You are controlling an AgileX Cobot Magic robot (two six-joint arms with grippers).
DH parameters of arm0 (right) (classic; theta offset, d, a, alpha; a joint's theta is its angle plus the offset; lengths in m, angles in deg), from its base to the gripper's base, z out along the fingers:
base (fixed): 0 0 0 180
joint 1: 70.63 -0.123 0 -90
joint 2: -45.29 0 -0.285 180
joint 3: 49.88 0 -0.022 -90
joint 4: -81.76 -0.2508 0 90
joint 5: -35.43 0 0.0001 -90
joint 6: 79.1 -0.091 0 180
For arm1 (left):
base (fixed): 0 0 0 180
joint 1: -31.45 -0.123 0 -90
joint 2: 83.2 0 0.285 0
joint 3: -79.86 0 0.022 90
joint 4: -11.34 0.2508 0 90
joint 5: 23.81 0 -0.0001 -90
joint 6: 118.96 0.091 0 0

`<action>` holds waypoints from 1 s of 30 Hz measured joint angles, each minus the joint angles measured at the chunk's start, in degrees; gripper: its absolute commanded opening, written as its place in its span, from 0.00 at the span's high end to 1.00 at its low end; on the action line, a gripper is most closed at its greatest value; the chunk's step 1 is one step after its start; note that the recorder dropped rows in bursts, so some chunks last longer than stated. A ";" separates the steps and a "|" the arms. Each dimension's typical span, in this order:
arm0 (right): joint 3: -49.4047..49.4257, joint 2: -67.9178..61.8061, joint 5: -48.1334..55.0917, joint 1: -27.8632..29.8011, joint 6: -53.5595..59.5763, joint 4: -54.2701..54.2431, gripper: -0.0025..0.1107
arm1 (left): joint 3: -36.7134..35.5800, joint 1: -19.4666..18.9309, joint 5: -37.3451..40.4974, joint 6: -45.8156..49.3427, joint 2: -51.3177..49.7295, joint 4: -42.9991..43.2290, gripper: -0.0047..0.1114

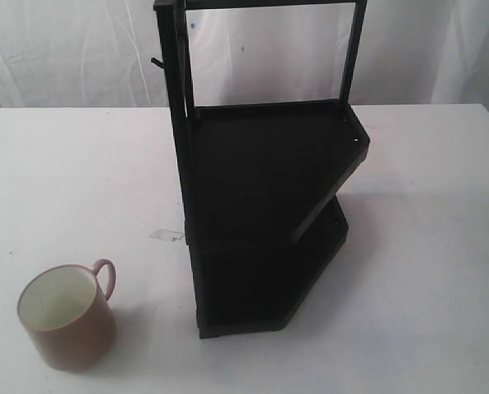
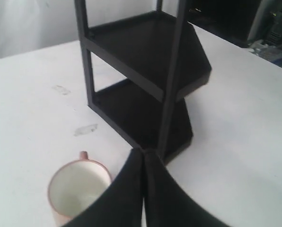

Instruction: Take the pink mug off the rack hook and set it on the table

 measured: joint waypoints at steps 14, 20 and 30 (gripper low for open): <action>0.00 0.00 0.00 0.00 0.00 0.00 0.98 | -20.32 0.00 -20.01 -2.19 7.36 7.83 0.96; 0.00 0.00 0.00 0.00 0.00 0.00 0.98 | -26.38 0.00 -21.88 -5.84 7.64 8.74 0.96; 0.00 0.00 0.00 0.00 0.00 0.00 0.98 | -28.39 0.00 -23.95 -6.82 7.64 9.77 0.96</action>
